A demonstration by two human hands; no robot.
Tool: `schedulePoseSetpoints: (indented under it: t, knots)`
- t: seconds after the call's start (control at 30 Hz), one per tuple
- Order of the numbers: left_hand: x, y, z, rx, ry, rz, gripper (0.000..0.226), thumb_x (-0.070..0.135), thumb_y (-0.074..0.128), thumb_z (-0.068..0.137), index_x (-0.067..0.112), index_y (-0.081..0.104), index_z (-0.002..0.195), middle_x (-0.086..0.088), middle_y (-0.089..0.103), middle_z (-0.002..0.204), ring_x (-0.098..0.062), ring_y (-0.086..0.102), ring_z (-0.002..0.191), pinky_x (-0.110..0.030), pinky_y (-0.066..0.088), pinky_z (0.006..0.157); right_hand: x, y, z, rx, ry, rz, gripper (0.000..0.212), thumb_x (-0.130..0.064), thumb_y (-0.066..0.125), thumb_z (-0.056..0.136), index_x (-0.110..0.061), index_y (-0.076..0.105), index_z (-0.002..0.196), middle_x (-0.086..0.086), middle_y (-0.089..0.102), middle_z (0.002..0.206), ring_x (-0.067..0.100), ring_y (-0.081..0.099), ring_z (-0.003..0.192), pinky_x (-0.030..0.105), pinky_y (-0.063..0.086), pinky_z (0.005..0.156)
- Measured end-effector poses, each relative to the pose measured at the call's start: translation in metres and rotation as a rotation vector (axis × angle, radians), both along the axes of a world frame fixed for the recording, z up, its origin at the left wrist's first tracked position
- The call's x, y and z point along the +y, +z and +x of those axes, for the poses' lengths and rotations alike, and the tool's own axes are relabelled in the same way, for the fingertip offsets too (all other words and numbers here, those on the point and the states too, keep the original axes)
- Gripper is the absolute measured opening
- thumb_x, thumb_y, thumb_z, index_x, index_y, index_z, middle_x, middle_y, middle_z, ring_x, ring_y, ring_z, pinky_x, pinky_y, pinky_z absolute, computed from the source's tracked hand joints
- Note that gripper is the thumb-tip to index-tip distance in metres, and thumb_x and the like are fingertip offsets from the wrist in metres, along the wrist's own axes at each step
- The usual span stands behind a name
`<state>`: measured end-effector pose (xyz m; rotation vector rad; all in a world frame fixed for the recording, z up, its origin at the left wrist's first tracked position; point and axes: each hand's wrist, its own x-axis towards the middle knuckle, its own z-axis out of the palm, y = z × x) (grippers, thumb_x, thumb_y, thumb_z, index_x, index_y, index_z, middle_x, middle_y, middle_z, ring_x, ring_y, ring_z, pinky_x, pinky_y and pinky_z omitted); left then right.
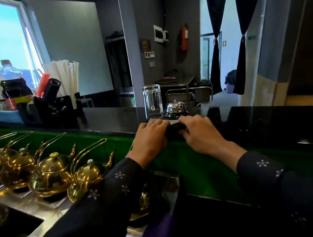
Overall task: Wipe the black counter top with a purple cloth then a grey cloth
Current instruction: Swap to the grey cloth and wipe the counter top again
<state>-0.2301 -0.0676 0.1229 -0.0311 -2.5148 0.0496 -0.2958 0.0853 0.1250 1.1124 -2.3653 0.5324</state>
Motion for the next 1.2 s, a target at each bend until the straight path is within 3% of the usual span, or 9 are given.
schedulePoseSetpoints:
  t: [0.1,0.17,0.27,0.4,0.5,0.7,0.87,1.07,1.2]
  knots:
    - [0.007,0.017,0.010,-0.002,-0.020,0.137,0.030,0.024,0.057,0.087,0.021,0.055,0.117,0.001,0.064,0.111,-0.020,0.060,0.103,-0.039,0.041,0.096,0.021,0.016,0.001,-0.129,0.061,-0.180,0.017,-0.017,0.053,0.094,-0.022,0.057,0.109,0.001,0.063,0.097,0.025,0.060,0.091,0.048,0.047,0.087]
    - [0.013,0.032,0.015,-0.022,-0.041,0.335,0.023,0.021,0.061,0.085,0.022,0.059,0.108,-0.001,0.067,0.100,-0.019,0.065,0.087,-0.038,0.050,0.085,0.037,0.032,-0.002,-0.216,0.077,-0.305,0.016,-0.012,0.054,0.094,-0.020,0.057,0.108,-0.002,0.060,0.088,0.017,0.061,0.077,0.041,0.050,0.076]
    - [0.022,0.059,0.013,0.025,-0.123,0.722,0.015,0.011,0.067,0.083,0.019,0.061,0.095,0.000,0.064,0.084,-0.008,0.060,0.066,-0.018,0.052,0.061,0.058,0.060,-0.007,-0.243,0.052,-0.461,0.015,-0.012,0.057,0.094,-0.013,0.058,0.110,-0.006,0.057,0.083,0.009,0.056,0.069,0.036,0.051,0.071]
    - [0.040,0.085,0.003,0.014,-0.267,1.096,0.026,0.018,0.074,0.080,0.010,0.066,0.104,-0.001,0.067,0.089,-0.012,0.066,0.082,-0.022,0.057,0.072,0.076,0.084,-0.012,-0.277,-0.002,-0.585,0.021,-0.014,0.058,0.095,-0.007,0.059,0.114,-0.010,0.053,0.080,0.013,0.053,0.082,0.028,0.044,0.074]
    - [0.051,0.080,-0.008,-0.017,-0.278,1.206,0.031,0.018,0.074,0.081,0.006,0.066,0.108,-0.004,0.069,0.093,-0.015,0.067,0.083,-0.024,0.058,0.071,0.089,0.082,-0.021,-0.328,-0.075,-0.577,0.028,-0.015,0.061,0.093,-0.005,0.058,0.119,-0.001,0.055,0.087,0.016,0.053,0.088,0.025,0.040,0.077]
    - [0.064,0.044,-0.034,-0.087,-0.275,1.192,0.021,0.014,0.071,0.083,0.009,0.067,0.102,0.007,0.062,0.072,0.008,0.056,0.049,-0.005,0.044,0.047,0.107,0.045,-0.050,-0.464,-0.249,-0.452,0.031,-0.015,0.062,0.092,-0.005,0.058,0.121,0.005,0.058,0.091,0.029,0.059,0.103,0.026,0.039,0.079]
    - [0.057,0.041,-0.068,-0.064,-0.186,1.138,0.032,0.019,0.074,0.080,0.005,0.067,0.108,-0.007,0.071,0.100,-0.018,0.068,0.092,-0.025,0.056,0.080,0.097,0.037,-0.079,-0.516,-0.305,-0.466,0.031,-0.015,0.065,0.090,-0.004,0.060,0.119,0.009,0.060,0.097,0.028,0.059,0.102,0.025,0.040,0.081]
    - [0.038,0.034,-0.094,-0.107,-0.044,0.937,0.038,0.033,0.068,0.084,0.012,0.054,0.113,-0.004,0.062,0.101,-0.021,0.064,0.093,-0.033,0.055,0.081,0.088,0.039,-0.102,-0.396,-0.378,-0.243,0.043,-0.027,0.059,0.093,-0.010,0.049,0.131,0.013,0.052,0.133,0.030,0.052,0.119,0.037,0.042,0.098]
    - [0.014,0.016,-0.094,-0.126,0.067,0.558,0.020,0.026,0.055,0.090,0.014,0.057,0.106,-0.002,0.064,0.100,-0.021,0.063,0.090,-0.043,0.053,0.085,0.064,0.030,-0.086,-0.300,-0.157,-0.058,0.042,-0.039,0.055,0.093,-0.021,0.054,0.131,0.005,0.051,0.137,0.025,0.049,0.126,0.042,0.039,0.107]
